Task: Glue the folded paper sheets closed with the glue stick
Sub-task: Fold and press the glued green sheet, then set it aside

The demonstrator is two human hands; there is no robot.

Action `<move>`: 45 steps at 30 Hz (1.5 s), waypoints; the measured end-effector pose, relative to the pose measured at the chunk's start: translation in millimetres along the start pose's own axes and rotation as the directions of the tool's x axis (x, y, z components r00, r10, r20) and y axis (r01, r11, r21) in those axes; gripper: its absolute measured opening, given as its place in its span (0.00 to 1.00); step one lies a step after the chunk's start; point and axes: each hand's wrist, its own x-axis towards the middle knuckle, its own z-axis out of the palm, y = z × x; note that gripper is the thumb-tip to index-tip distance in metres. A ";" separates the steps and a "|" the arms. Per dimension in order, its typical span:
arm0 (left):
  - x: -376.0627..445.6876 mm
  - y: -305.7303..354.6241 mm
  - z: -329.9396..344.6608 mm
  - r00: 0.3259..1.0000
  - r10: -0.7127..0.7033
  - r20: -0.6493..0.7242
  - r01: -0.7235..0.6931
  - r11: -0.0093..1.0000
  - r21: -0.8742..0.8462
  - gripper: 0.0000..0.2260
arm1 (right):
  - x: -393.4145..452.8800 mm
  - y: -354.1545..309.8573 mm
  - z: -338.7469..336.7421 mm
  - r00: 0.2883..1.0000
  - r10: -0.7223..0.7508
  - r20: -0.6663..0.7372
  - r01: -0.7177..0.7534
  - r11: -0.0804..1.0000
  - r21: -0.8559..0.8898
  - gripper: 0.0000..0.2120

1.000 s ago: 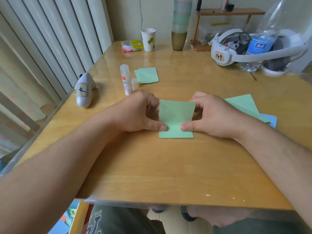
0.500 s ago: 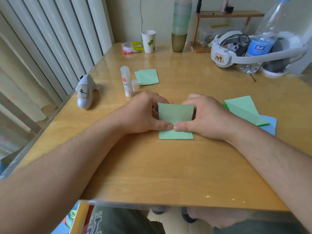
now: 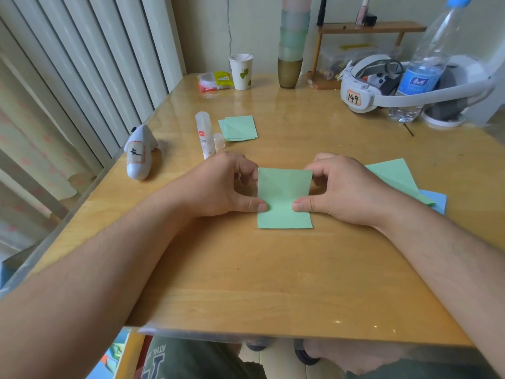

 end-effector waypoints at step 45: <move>7.8 -1.1 0.1 1.000 -0.003 0.023 0.003 1.000 -0.025 0.13 | 9.0 1.0 -0.3 0.999 0.030 -0.044 -0.033 0.997 -0.070 0.11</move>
